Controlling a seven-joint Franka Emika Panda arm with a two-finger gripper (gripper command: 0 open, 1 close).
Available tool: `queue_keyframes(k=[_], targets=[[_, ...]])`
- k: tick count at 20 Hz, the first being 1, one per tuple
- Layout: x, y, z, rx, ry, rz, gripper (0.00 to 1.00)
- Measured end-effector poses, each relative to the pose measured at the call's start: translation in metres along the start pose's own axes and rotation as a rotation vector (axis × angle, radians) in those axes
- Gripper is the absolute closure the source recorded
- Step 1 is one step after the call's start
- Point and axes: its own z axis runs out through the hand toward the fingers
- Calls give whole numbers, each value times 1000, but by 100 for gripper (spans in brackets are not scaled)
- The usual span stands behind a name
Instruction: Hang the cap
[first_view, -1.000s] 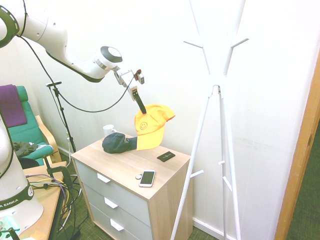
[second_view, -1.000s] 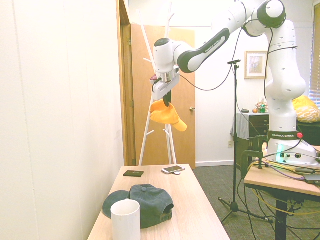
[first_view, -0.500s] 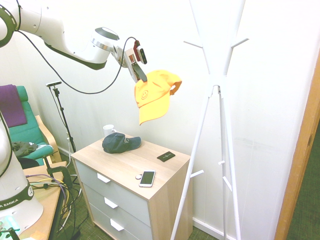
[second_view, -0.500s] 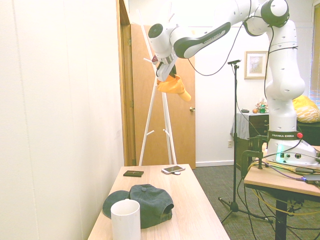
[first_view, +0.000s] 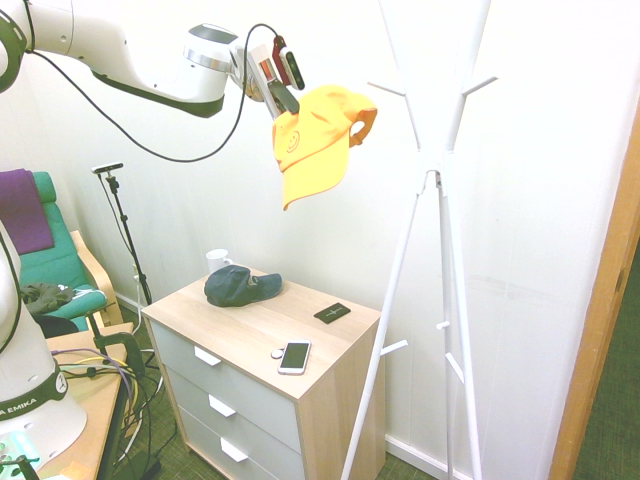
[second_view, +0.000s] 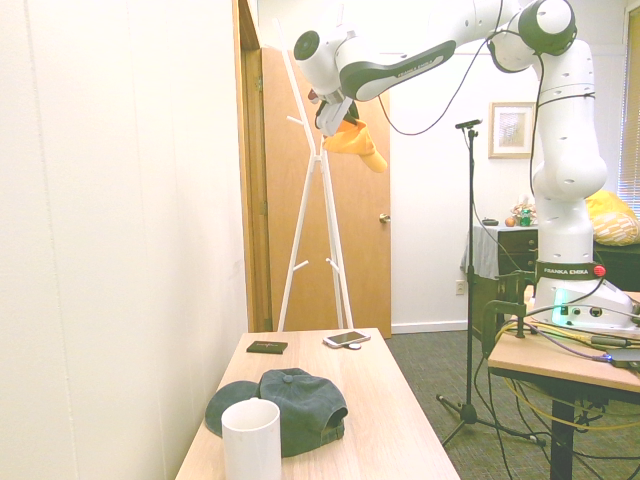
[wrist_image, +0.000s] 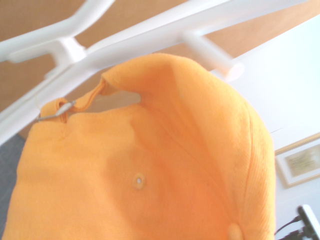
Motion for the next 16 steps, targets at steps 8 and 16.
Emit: queue_keyframes(k=[8, 16], targets=[[30, 12, -23, -14, 93, -3, 100], [63, 21, -30, -45, 85, 41, 100]])
